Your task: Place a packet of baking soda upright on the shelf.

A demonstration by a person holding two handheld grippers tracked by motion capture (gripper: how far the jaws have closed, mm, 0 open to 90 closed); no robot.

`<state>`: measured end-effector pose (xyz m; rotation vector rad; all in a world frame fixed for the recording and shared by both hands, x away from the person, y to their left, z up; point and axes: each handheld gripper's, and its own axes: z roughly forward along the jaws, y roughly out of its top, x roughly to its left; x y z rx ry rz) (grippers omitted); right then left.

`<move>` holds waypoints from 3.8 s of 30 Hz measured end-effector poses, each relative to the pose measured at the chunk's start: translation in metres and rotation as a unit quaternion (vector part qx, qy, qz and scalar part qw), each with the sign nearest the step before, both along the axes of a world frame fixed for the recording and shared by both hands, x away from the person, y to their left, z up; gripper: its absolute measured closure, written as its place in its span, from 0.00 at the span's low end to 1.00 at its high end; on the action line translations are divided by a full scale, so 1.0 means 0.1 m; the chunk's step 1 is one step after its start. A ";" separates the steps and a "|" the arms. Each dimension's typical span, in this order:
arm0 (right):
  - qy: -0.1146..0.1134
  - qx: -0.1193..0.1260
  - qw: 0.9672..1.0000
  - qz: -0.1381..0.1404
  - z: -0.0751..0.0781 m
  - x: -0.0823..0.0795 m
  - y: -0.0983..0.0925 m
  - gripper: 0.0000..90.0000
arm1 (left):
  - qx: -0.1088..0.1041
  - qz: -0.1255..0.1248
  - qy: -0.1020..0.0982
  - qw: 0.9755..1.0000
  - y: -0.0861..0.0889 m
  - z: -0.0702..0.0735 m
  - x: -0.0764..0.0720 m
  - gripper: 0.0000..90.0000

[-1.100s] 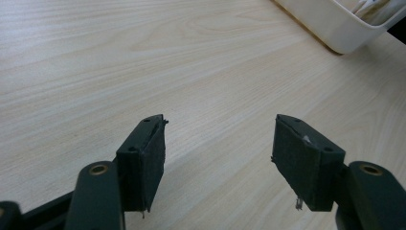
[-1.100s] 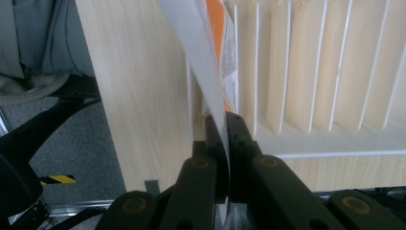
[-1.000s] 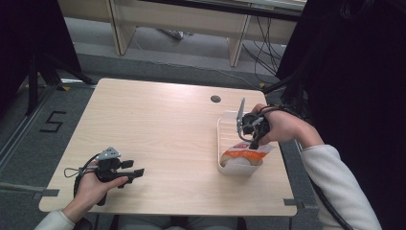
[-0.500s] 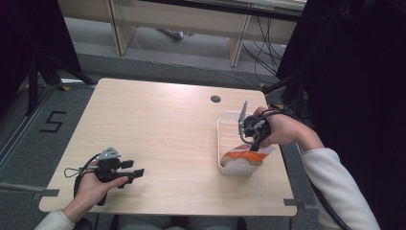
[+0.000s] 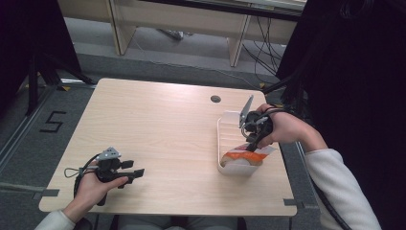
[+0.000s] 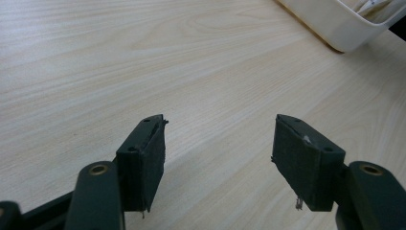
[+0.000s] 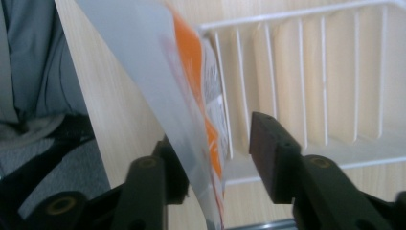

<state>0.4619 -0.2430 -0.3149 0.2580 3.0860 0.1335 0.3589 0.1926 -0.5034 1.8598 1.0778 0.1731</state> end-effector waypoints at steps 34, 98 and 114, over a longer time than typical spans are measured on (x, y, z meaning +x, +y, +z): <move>-0.065 0.241 0.965 -0.076 0.09 -0.43 0.58 0.54 | 0.001 -0.003 -0.003 1.000 0.00 0.01 -0.01 0.39; -0.023 0.306 0.947 -0.093 -1.47 -1.10 0.83 0.55 | -0.009 -0.013 -0.014 1.000 -0.01 0.03 -0.02 0.38; -0.032 0.326 0.938 -0.114 -1.54 -1.16 0.62 0.54 | -0.015 -0.025 -0.022 0.999 -0.03 0.05 -0.02 0.38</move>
